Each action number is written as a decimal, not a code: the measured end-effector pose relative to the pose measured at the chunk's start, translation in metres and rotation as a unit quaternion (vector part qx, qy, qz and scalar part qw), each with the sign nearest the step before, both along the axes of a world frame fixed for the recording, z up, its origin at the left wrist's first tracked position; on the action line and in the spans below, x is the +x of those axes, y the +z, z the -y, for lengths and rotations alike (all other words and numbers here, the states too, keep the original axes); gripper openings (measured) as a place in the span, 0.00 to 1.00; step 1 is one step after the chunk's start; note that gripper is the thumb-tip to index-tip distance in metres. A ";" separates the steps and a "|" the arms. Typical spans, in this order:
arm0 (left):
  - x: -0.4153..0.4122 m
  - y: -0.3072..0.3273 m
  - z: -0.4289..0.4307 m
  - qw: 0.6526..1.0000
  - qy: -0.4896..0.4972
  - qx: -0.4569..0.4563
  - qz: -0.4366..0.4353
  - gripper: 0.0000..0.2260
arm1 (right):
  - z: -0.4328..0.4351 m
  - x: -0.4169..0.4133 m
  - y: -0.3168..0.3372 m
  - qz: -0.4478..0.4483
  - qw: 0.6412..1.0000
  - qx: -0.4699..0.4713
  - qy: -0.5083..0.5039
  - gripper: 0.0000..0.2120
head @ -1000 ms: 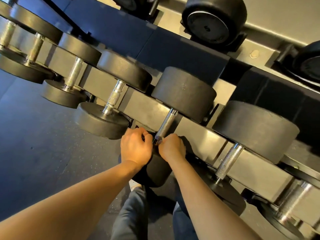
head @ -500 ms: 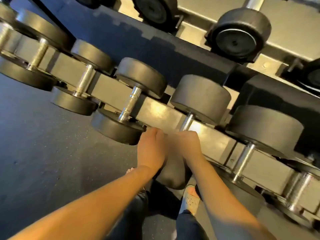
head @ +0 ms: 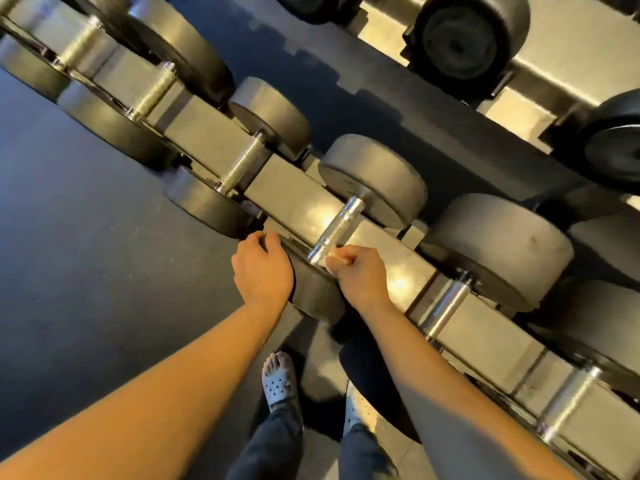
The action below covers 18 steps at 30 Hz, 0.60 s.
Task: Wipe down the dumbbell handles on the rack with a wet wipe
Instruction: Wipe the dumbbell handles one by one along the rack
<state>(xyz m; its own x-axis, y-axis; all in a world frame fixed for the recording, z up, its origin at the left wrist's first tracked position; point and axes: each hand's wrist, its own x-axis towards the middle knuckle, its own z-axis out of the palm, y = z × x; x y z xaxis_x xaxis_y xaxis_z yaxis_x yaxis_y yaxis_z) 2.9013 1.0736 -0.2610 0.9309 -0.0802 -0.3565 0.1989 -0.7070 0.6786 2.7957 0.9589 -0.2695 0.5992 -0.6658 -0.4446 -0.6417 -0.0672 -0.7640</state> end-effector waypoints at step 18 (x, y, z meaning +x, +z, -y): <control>-0.008 0.000 0.005 0.999 -0.002 0.024 0.038 0.17 | 0.028 0.090 0.044 -0.199 0.710 -0.299 0.605 0.08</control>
